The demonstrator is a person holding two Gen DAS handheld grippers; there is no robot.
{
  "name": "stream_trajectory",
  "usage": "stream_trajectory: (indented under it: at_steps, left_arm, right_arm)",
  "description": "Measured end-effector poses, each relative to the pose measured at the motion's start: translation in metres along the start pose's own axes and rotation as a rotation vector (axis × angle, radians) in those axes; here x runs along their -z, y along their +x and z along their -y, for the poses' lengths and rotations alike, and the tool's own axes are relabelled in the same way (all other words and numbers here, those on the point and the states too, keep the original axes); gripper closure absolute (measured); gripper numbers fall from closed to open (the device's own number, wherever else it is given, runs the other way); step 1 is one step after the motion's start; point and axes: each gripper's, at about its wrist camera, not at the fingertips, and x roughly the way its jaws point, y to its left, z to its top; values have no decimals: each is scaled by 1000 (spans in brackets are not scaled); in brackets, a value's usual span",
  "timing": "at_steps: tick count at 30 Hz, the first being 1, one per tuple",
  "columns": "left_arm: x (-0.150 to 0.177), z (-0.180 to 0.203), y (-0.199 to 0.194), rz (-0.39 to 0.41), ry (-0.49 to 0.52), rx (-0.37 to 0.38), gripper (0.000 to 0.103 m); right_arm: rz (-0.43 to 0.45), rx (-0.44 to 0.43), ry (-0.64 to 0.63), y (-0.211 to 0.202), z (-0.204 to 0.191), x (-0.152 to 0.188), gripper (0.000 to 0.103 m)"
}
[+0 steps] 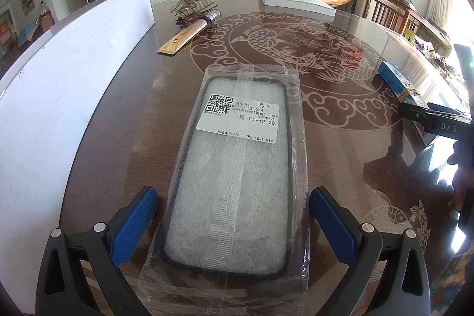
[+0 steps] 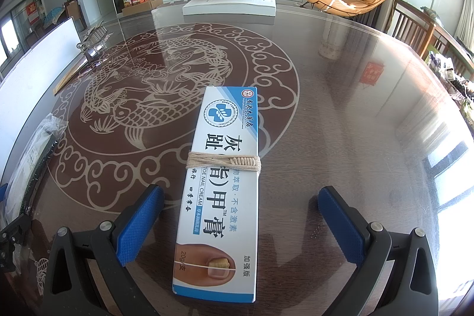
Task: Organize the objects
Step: 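Hold the phone case and ointment box above the table with both grippers, then carry the phone case and ointment box over the bin with both grippers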
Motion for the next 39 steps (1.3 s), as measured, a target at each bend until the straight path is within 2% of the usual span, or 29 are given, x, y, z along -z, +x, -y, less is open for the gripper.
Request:
stream_trajectory:
  at_steps: [6, 14, 20, 22, 26, 27, 28, 29, 30, 31, 32, 33, 35, 39]
  left_arm:
    - [-2, -3, 1, -28, 4, 5, 0]
    - [-3, -7, 4, -14, 1, 3, 0]
    - [-7, -9, 5, -18, 42, 35, 0]
    - [-8, -10, 6, -18, 44, 40, 0]
    - [-11, -9, 8, -7, 30, 31, 0]
    - [-11, -10, 8, 1, 28, 25, 3]
    - [-11, -11, 5, 20, 22, 25, 22]
    - [-11, -13, 3, 35, 21, 16, 29]
    - [-11, -18, 2, 37, 4, 39, 29]
    - [-10, -24, 1, 49, -26, 72, 29]
    - [-10, -32, -2, 57, -66, 107, 29]
    - [-10, -39, -5, 67, -110, 143, 29]
    - [-9, -51, -16, 117, -167, 192, 29]
    - [-8, -64, -51, 246, -230, 227, 29]
  right_arm:
    - [0, 0, 0, 0, 0, 0, 0]
    - [0, 0, 0, 0, 0, 0, 0]
    - [0, -2, 1, 0, 1, 1, 0]
    - [-29, -11, -11, 1, 2, -4, 0]
    - [-147, -34, -37, 11, 5, -26, 0]
    - [-161, -37, -47, 13, 5, -31, 0]
    - [-185, -40, -54, 16, 3, -36, 2]
    - [-215, -33, -58, 20, 2, -38, 10]
    - [-223, -31, -51, 19, 1, -40, 19]
    - [-223, -20, -41, 15, 1, -41, 43]
    - [-235, -12, -24, 10, 1, -42, 59]
    - [-249, 11, -11, 6, 1, -42, 58]
    - [-235, -35, 5, -5, -1, -40, 59]
    - [-167, -128, 33, -37, -10, -43, 59]
